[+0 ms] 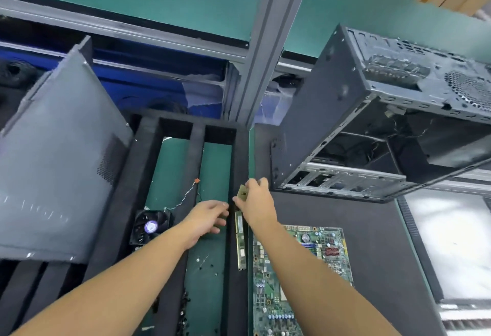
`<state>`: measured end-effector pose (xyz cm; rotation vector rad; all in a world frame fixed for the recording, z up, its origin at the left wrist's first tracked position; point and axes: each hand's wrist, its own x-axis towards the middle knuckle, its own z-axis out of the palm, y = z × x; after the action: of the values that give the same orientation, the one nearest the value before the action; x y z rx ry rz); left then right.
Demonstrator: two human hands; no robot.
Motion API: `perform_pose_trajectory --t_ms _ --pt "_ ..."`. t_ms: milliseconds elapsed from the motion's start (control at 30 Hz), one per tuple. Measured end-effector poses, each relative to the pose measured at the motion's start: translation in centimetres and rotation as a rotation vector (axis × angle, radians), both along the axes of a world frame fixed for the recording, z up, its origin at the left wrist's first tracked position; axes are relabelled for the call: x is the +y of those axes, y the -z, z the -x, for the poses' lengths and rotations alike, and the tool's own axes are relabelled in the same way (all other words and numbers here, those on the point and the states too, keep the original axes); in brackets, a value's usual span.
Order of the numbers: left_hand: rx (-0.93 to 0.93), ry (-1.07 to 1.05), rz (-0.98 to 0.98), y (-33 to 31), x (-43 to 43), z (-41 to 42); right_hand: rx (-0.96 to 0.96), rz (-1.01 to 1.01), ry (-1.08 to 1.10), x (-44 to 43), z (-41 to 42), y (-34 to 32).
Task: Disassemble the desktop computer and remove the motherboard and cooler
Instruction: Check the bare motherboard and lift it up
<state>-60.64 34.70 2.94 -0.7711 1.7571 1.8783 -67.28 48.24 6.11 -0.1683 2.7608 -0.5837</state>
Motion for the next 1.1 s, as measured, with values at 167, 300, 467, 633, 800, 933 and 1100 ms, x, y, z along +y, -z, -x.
perform_pose_trajectory --t_ms 167,300,467,633,800,933,1100 --pt "0.053 0.104 0.122 0.6 0.6 0.2 -0.023 -0.121 -0.038 -1.3 0.5 0.8" --pt "0.044 0.092 0.111 0.5 1.2 0.2 -0.012 -0.111 -0.008 -1.3 0.6 1.2" --pt "0.044 0.078 0.154 -0.2 1.6 0.3 -0.045 -0.033 0.005 -0.6 -0.2 1.2" --pt "0.059 -0.024 0.252 -1.4 1.7 0.9 0.014 0.107 -0.051 1.4 -1.5 -0.2" --pt "0.065 0.131 0.448 -3.4 3.9 1.4 -0.063 0.196 0.078 7.5 -1.9 -3.0" --pt "-0.098 0.395 0.490 -5.0 7.1 0.3 -0.155 0.067 0.211 14.6 -2.8 -3.9" --pt "-0.164 0.460 0.603 -5.2 10.3 -1.4 -0.217 -0.168 0.397 22.9 -5.2 -3.3"
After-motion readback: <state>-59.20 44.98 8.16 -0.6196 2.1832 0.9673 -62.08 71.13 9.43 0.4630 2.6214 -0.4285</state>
